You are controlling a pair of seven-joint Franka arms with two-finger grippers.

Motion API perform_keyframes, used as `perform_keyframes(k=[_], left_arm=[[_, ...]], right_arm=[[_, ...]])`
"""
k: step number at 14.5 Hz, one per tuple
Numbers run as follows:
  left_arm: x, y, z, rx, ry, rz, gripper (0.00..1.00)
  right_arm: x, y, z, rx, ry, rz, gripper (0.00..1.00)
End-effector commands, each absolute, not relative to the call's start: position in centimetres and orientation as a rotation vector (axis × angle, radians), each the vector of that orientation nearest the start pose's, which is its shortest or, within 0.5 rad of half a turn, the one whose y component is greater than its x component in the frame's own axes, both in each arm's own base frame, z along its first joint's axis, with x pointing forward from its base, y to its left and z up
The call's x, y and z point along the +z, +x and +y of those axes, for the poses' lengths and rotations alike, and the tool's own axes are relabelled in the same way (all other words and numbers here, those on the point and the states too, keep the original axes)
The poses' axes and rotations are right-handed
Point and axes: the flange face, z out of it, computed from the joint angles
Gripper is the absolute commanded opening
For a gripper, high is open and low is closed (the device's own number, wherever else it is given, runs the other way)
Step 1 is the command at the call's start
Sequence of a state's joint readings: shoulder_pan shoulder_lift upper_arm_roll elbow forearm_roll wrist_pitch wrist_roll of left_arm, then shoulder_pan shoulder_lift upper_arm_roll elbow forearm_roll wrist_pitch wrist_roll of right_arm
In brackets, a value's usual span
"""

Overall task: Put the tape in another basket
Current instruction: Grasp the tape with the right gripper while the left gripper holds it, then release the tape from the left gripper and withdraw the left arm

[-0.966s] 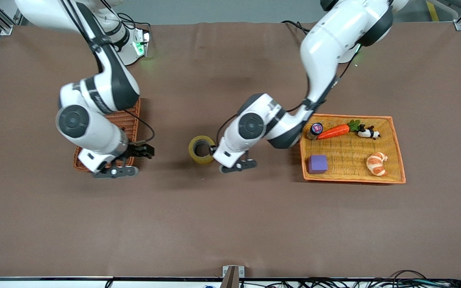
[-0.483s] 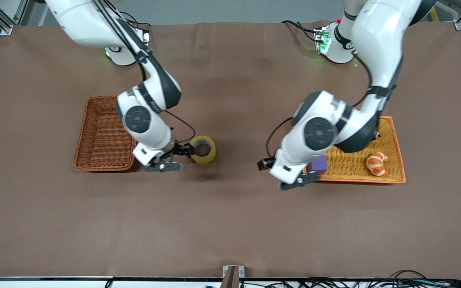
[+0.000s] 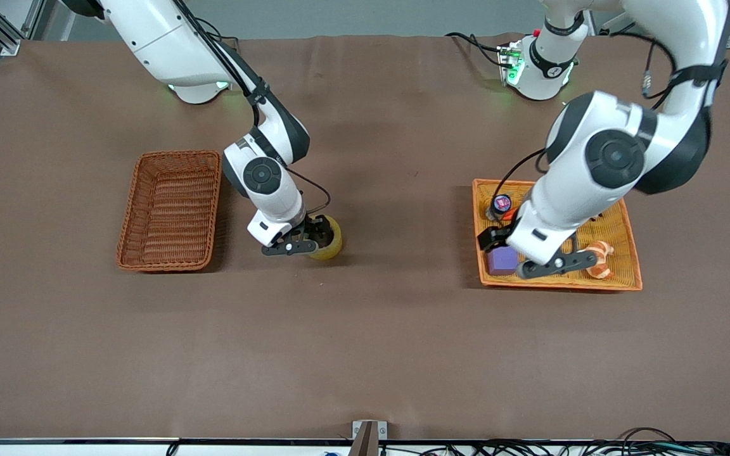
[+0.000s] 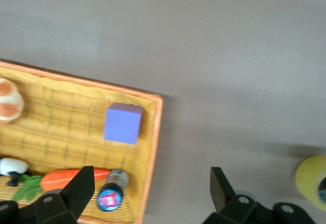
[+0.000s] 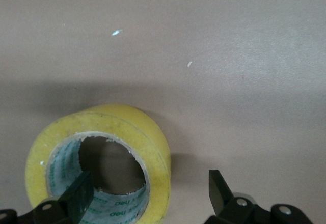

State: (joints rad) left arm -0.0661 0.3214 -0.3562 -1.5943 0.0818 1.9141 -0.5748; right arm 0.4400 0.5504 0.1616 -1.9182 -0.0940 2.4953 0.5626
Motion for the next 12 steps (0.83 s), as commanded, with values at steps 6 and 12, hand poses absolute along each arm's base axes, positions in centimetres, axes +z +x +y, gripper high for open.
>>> perform_keyframes(k=[6, 12], left_arm=[[50.2, 57.8, -18.6, -0.005, -3.179, -0.021, 1.0], [56.3, 57.1, -8.7, -0.052, -3.222, -0.066, 1.0]], right_arm=[[18.8, 51.5, 35.2, -0.053, -3.1, -0.132, 0.08], [20.5, 52.9, 34.3, -0.04, -3.12, -0.004, 0.0]])
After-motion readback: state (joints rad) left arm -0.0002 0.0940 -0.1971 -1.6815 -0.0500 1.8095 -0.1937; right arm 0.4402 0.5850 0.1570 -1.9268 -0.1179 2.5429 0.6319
